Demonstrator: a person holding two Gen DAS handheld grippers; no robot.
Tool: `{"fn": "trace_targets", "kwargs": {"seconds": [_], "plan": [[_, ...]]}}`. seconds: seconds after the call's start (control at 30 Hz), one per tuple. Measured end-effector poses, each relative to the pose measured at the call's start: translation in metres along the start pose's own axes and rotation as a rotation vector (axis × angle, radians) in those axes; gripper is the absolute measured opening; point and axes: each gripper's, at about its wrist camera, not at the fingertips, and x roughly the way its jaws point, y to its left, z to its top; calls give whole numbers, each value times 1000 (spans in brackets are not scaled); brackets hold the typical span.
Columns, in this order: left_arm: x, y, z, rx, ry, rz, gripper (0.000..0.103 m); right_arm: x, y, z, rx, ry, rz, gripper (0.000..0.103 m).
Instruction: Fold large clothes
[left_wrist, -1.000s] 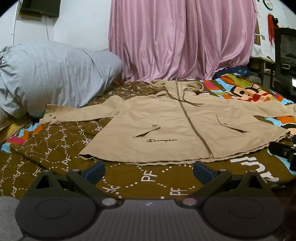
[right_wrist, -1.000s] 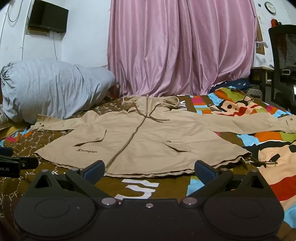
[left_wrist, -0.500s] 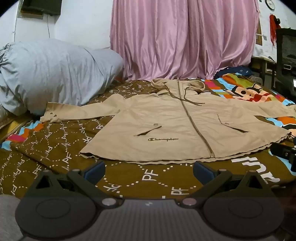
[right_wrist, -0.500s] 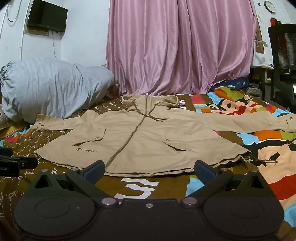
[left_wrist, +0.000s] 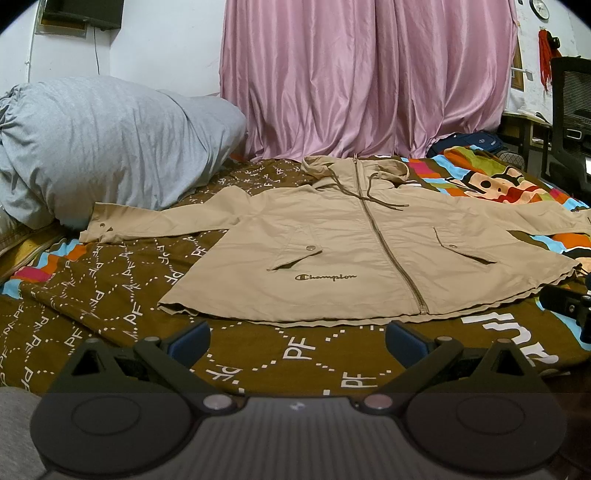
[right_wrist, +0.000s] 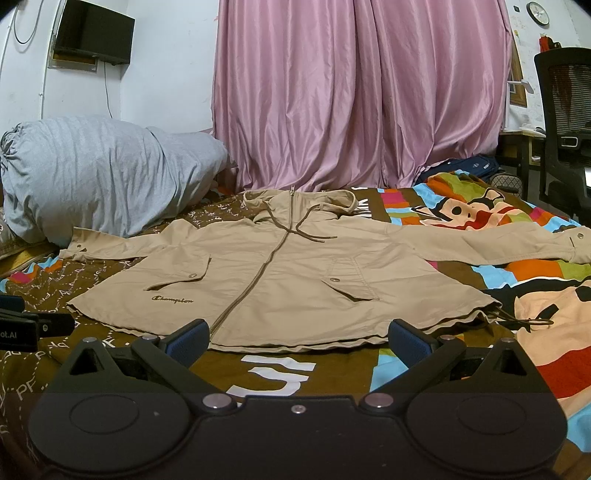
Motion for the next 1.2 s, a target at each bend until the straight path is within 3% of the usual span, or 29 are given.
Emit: {"fn": "trace_targets", "kwargs": {"seconds": [1.2], "plan": [[3, -4, -5, 1, 16, -11, 103, 1, 0, 0, -1, 2, -2, 102]]}}
